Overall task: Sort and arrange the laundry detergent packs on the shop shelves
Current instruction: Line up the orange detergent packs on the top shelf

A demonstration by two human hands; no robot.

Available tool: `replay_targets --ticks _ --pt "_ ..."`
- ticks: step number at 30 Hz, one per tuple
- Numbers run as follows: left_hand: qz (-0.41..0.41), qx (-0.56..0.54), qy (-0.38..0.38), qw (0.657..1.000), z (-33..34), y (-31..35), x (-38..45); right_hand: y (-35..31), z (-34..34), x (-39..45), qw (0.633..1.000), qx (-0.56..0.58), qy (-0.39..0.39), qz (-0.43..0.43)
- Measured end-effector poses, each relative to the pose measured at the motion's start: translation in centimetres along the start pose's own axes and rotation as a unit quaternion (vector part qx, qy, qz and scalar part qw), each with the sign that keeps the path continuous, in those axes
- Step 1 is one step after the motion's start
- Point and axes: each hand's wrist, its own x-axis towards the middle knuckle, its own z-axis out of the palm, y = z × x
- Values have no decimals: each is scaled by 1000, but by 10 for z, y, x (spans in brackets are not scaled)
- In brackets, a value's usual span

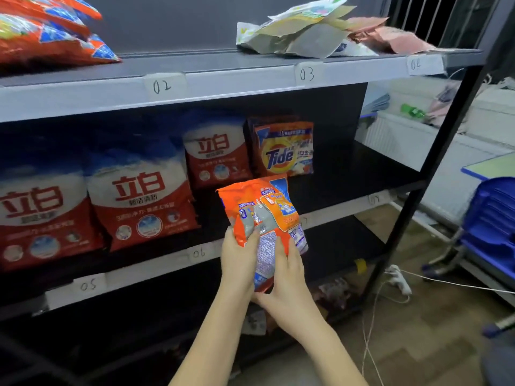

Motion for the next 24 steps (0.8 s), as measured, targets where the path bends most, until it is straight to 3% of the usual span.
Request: replay_targets --ticks 3,6,10,12,15,18,21,24 --pt "-19 1 -17 1000 0 1 0 -3 3 1 998 -41 -38 -3" --pt "-33 19 -21 999 4 4 -1 -4 9 1 997 -74 18 -24" --pt "-25 78 -39 996 13 9 -5 11 13 0 992 14 112 -48" --pt "-2 118 -71 991 15 11 -6 17 5 3 982 114 145 -35" --pt "32 148 -104 983 10 14 -4 32 -13 10 955 244 169 9" --pt "57 162 -47 984 -9 11 6 48 -25 8 913 382 140 38" --pt "-22 109 -11 994 -26 3 17 57 -39 4 838 538 88 30" --pt "-145 4 -90 985 -26 -8 18 63 -53 2 792 609 42 19"
